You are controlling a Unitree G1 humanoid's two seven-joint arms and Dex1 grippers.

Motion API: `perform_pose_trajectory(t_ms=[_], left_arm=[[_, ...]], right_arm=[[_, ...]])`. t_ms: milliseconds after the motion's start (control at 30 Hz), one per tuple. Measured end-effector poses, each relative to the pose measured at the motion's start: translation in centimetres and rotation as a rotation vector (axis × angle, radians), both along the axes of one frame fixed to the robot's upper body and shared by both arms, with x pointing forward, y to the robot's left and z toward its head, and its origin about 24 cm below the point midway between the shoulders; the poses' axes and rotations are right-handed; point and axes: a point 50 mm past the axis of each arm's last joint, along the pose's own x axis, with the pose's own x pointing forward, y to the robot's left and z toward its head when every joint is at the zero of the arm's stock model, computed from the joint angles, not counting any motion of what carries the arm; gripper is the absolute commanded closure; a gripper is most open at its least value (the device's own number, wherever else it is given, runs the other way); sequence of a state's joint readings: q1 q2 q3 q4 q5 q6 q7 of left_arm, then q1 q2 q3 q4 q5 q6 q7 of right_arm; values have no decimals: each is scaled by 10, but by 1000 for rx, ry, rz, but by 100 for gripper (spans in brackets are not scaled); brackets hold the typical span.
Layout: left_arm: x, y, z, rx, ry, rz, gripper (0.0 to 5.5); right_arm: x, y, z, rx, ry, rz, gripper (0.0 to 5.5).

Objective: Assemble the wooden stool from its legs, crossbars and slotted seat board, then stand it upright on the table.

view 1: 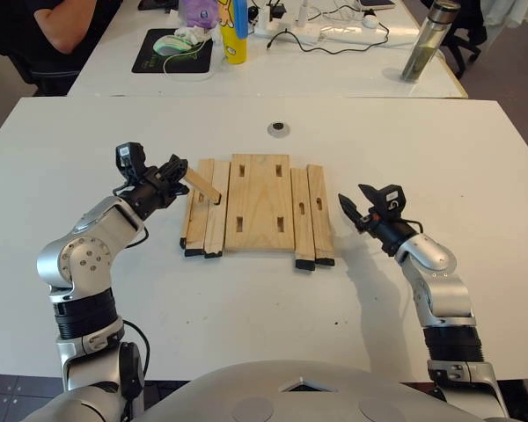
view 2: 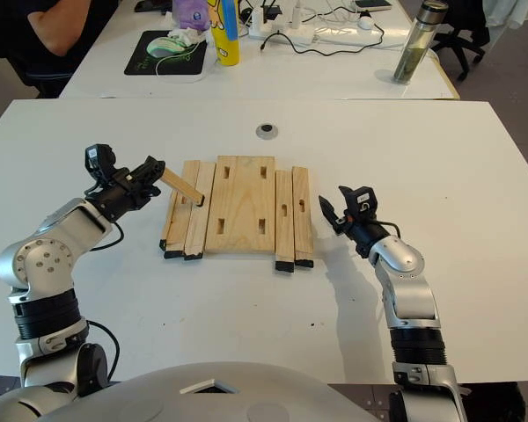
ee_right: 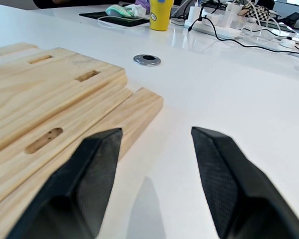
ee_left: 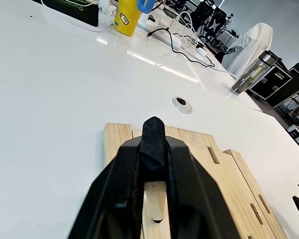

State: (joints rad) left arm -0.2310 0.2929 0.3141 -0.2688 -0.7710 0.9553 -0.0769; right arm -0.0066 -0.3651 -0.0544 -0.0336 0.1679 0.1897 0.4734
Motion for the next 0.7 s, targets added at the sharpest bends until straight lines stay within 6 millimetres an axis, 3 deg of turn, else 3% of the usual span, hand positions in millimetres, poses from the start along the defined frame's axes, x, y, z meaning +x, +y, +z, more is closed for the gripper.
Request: perform_pose_trajectory(t_ms=[400, 700], left_arm=[[-12, -31, -1, 137, -19, 88, 507], [-14, -46, 0, 261, -52, 55, 507]], right_arm=[[1, 13, 1, -25, 18, 48, 292], [-2, 28, 3, -41, 43, 74, 292]])
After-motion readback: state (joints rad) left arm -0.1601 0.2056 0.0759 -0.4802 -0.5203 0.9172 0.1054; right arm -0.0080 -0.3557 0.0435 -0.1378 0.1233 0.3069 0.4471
